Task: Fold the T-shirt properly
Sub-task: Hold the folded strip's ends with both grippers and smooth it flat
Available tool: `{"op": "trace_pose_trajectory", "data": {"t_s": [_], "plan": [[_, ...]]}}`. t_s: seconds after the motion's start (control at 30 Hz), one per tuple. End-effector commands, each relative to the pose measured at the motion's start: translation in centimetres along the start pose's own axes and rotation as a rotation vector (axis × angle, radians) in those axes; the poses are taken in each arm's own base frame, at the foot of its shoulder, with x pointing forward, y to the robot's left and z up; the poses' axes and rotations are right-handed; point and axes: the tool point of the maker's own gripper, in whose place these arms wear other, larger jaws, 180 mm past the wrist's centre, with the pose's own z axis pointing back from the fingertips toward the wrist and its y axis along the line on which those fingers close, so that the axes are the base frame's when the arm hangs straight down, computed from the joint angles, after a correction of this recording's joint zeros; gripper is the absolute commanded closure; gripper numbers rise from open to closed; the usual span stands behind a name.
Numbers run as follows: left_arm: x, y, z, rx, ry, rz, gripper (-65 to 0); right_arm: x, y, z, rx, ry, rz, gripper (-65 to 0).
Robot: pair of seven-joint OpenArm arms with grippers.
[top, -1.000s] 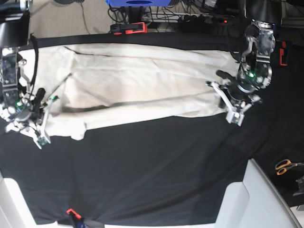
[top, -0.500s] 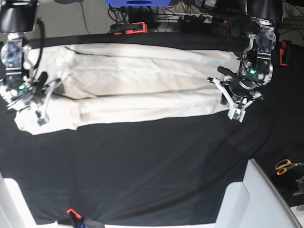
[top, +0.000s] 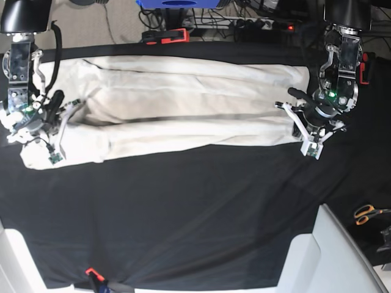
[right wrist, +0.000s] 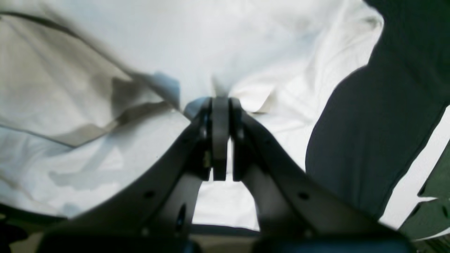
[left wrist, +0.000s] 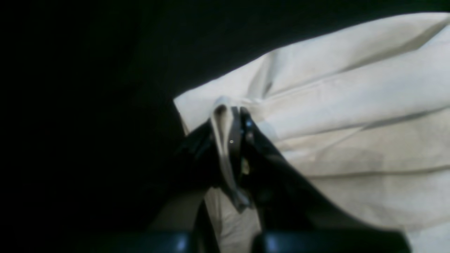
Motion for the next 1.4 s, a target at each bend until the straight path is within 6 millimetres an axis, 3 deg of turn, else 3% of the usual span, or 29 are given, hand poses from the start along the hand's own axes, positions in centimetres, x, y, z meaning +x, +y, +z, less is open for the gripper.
{"op": "trace_pose_trajectory", "data": {"t_s": [0.0,0.17,0.33,0.7,1.2,1.37], "plan": [[1.9,0.8,0.4,0.021,-0.055,-0.018,0.0,0.6,-1.2,0.5,-0.031,-0.017,-0.001,0.0],[3.0,0.3,1.0,0.021,-0.087,-0.056,0.0,0.0,0.4,0.2,0.001,-0.009,-0.013,0.0],[1.7,0.2,0.9,0.054,-0.049,-0.118,0.0,0.0,1.1,0.1,0.016,-0.010,-0.021,0.0],[1.0,0.0,1.0,0.051,-0.045,-0.126,0.0,-1.9,2.4,-0.1,0.039,0.025,-0.019,0.0],[-0.5,0.0,1.4,0.050,-0.026,-0.125,0.0,-3.2,3.1,-0.1,0.053,0.050,-0.016,0.0],[-1.2,0.2,1.0,0.051,-0.006,-0.119,0.0,-2.9,4.4,-0.2,0.078,0.043,-0.033,0.0]]}}
